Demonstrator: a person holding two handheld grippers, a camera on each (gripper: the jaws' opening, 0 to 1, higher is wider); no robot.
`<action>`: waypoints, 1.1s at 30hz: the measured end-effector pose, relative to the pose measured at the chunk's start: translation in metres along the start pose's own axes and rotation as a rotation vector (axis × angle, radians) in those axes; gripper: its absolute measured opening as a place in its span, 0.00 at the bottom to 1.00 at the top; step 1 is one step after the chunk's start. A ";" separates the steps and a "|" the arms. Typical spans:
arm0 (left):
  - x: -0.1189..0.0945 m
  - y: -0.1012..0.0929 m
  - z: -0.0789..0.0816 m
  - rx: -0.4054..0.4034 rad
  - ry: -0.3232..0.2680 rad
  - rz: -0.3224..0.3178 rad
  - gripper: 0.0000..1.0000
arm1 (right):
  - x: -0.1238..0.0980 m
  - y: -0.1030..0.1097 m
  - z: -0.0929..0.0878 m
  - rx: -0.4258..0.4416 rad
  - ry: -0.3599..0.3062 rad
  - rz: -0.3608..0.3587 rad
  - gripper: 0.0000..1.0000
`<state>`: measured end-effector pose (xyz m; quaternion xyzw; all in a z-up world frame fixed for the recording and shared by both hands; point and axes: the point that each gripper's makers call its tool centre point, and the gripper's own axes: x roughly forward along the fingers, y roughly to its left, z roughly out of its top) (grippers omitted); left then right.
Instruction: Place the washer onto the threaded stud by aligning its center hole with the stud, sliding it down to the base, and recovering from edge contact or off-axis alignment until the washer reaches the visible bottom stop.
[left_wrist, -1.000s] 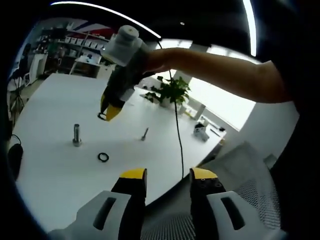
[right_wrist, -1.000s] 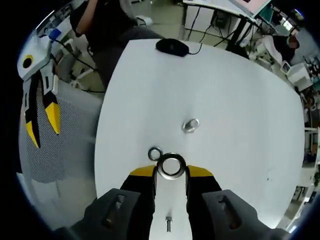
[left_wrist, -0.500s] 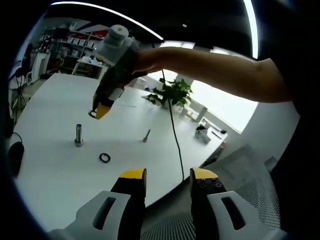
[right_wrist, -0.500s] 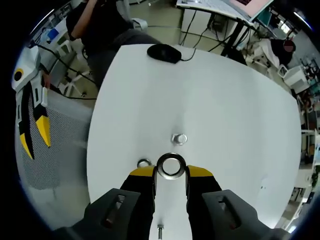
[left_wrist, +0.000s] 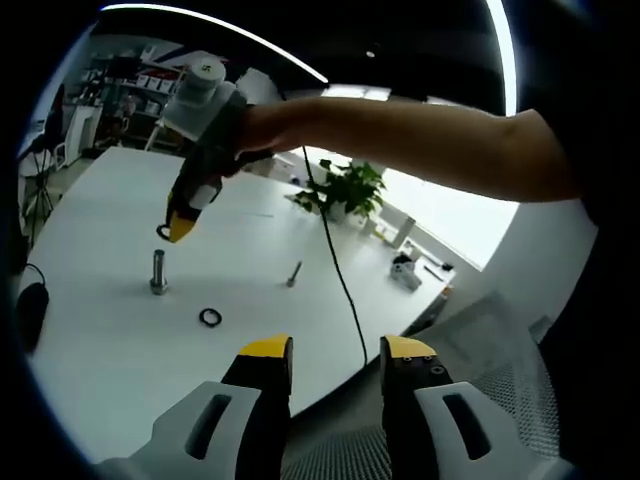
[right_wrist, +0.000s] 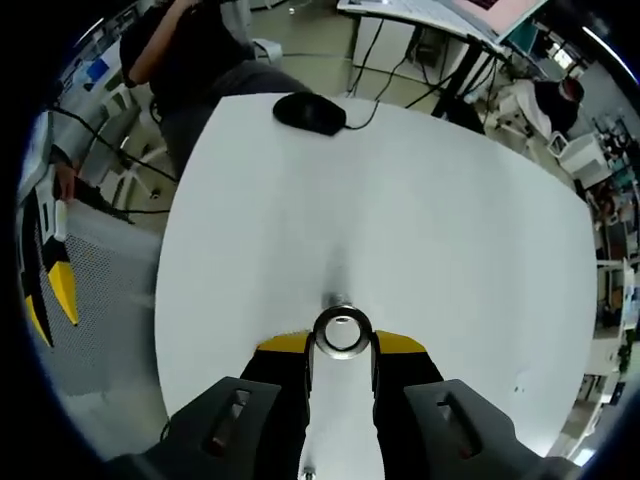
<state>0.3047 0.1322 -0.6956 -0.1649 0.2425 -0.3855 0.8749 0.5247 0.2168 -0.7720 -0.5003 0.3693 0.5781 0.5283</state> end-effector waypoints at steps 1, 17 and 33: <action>0.000 0.000 0.000 0.000 0.000 0.000 0.33 | 0.003 0.000 0.001 -0.003 0.005 0.002 0.22; 0.001 -0.001 0.000 0.012 0.003 -0.003 0.34 | 0.029 -0.001 -0.004 0.004 0.071 0.062 0.22; 0.002 -0.001 0.000 0.013 0.010 -0.016 0.34 | 0.055 0.002 -0.009 -0.012 0.108 0.091 0.23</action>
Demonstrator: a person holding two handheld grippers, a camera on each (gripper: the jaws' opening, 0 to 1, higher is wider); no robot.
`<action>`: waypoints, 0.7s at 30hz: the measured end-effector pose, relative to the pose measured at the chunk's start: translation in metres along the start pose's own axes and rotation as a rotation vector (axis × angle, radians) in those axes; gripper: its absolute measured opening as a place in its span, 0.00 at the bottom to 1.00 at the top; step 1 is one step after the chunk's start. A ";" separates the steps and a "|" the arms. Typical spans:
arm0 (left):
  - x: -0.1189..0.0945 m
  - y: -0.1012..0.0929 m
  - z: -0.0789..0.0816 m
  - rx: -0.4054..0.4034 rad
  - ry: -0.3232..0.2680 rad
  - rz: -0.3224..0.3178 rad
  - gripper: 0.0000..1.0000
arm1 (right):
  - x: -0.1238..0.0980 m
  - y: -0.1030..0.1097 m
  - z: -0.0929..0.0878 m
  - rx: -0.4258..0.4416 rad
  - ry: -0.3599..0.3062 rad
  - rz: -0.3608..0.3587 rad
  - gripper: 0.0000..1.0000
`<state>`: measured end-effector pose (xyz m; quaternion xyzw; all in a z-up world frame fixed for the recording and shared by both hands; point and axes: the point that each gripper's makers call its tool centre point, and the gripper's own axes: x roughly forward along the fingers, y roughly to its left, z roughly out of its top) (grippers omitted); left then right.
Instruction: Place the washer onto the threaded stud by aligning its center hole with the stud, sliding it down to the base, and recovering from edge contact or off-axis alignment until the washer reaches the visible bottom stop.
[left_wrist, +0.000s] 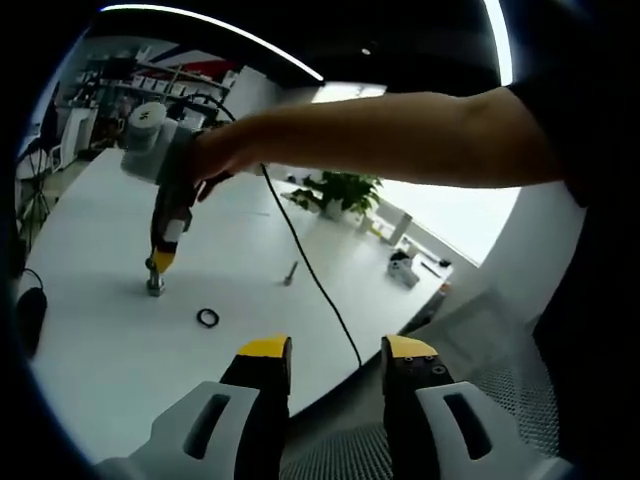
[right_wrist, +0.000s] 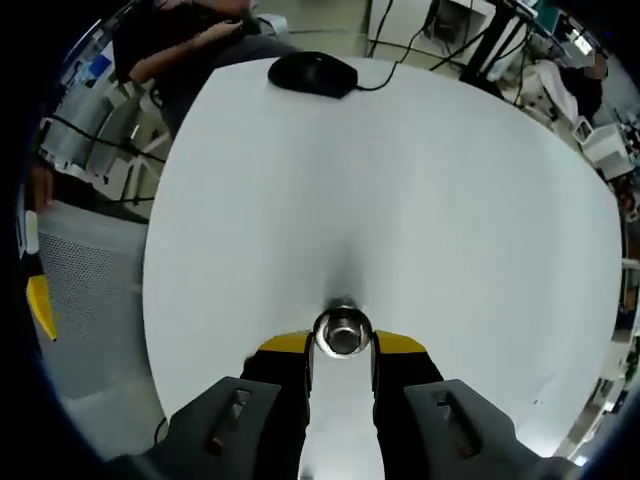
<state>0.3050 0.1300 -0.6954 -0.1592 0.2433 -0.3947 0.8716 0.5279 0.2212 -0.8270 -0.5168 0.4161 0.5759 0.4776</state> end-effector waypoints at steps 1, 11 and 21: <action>0.000 0.001 0.000 -0.002 0.001 0.003 0.35 | 0.002 0.001 -0.001 0.003 0.009 0.003 0.23; -0.001 0.001 -0.001 -0.010 0.003 0.001 0.35 | 0.022 0.001 -0.004 0.003 0.032 0.013 0.22; -0.001 0.001 -0.003 -0.014 0.015 -0.007 0.35 | 0.029 0.002 -0.009 -0.006 0.054 0.008 0.23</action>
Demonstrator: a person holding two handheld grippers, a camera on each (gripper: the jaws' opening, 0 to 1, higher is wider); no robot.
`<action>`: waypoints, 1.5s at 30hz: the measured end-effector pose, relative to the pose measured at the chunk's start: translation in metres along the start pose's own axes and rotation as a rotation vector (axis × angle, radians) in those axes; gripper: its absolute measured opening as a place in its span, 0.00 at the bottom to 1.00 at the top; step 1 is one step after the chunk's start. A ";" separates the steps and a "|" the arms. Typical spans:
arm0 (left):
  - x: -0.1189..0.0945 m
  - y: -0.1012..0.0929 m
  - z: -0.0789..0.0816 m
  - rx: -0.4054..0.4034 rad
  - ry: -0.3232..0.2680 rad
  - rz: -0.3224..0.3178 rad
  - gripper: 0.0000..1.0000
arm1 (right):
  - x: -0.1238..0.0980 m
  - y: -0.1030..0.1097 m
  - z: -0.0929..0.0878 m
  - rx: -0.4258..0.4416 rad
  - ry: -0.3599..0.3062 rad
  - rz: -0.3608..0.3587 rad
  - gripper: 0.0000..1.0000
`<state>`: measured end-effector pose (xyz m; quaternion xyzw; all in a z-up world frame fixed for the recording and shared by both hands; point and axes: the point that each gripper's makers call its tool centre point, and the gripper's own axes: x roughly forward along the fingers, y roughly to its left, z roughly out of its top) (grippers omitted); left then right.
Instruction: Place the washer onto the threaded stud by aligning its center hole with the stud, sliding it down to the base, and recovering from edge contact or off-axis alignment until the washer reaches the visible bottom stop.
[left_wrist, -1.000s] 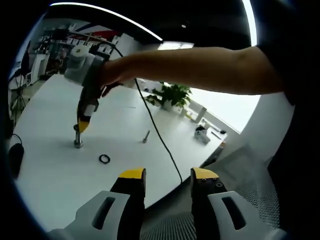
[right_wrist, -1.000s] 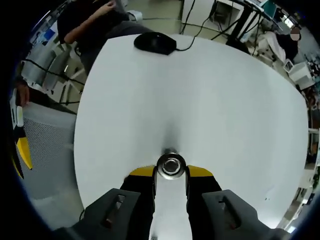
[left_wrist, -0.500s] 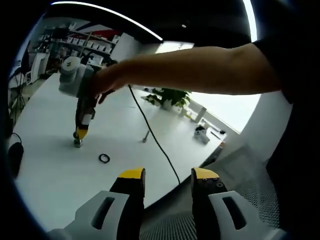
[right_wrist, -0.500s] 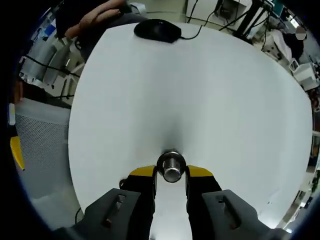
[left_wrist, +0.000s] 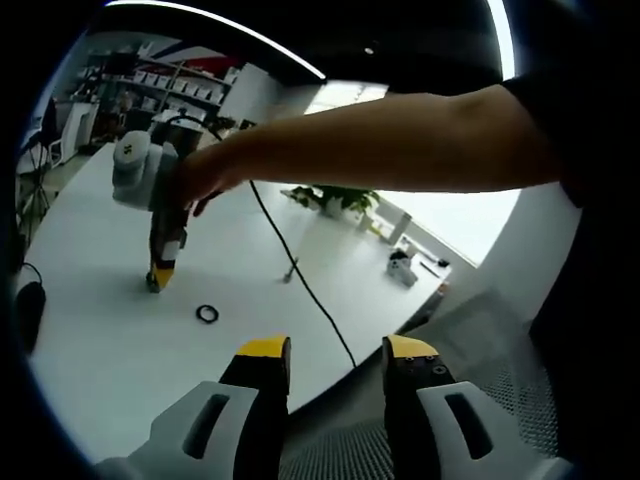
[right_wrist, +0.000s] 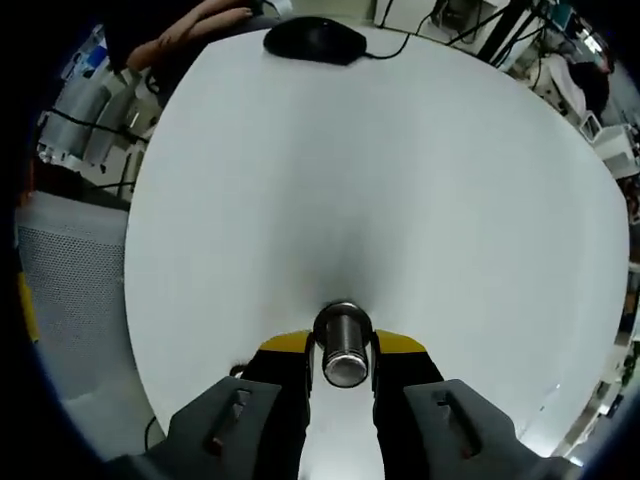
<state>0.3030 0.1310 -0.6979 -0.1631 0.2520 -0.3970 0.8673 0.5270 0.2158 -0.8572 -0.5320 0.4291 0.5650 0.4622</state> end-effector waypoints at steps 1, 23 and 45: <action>0.000 0.000 0.000 0.000 0.001 -0.001 0.35 | 0.000 0.000 0.000 0.001 0.000 0.000 0.23; 0.000 -0.003 -0.001 0.005 0.005 -0.014 0.36 | -0.016 0.032 -0.038 0.031 -0.069 0.025 0.34; 0.000 -0.002 -0.002 -0.004 0.006 -0.010 0.36 | 0.007 0.080 -0.052 0.003 -0.093 0.063 0.35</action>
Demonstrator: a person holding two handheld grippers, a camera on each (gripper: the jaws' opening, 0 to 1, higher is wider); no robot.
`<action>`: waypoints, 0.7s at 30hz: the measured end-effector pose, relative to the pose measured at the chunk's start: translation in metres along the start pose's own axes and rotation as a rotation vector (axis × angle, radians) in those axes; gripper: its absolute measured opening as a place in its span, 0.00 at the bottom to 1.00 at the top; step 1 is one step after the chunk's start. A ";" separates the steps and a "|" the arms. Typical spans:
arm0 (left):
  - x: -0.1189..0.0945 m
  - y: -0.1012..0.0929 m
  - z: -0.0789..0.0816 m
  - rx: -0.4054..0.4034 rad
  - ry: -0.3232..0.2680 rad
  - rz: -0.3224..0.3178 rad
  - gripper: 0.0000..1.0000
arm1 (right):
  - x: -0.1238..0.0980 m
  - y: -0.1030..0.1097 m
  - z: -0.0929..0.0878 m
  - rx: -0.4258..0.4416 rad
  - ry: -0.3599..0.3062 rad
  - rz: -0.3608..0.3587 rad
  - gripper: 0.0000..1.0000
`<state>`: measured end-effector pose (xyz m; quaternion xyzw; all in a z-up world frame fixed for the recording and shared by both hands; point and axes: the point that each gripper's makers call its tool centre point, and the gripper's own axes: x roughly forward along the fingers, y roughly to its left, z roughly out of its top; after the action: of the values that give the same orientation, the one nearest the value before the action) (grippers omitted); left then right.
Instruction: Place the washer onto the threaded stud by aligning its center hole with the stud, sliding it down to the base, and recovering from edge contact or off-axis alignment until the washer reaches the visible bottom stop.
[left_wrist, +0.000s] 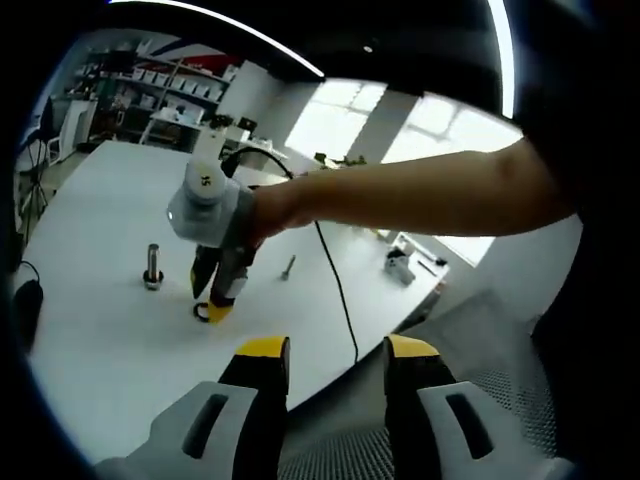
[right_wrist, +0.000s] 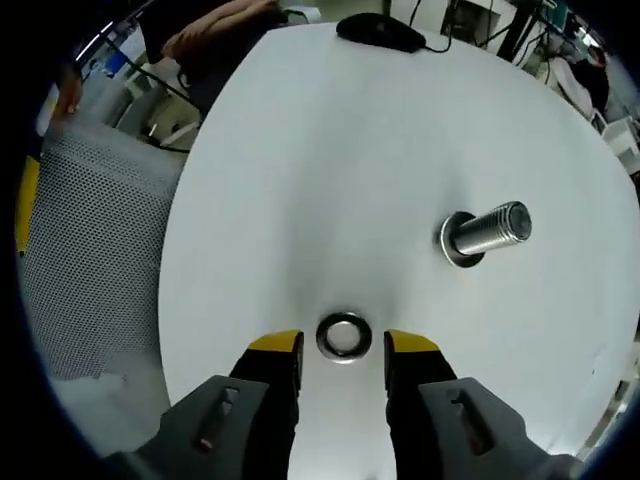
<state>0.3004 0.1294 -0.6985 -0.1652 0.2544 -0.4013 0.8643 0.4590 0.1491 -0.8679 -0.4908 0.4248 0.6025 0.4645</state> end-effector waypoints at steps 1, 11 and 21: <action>0.000 0.000 0.000 0.000 0.001 0.000 0.36 | 0.002 0.000 0.000 0.006 -0.001 -0.009 0.35; 0.000 -0.001 0.000 0.002 0.003 -0.005 0.35 | 0.002 0.003 -0.001 -0.035 -0.006 -0.032 0.39; 0.000 -0.001 -0.001 0.004 0.006 -0.006 0.35 | -0.001 -0.002 -0.003 0.016 -0.060 -0.063 0.24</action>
<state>0.2995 0.1287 -0.6986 -0.1634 0.2556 -0.4050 0.8625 0.4618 0.1469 -0.8675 -0.4820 0.3995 0.5986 0.4997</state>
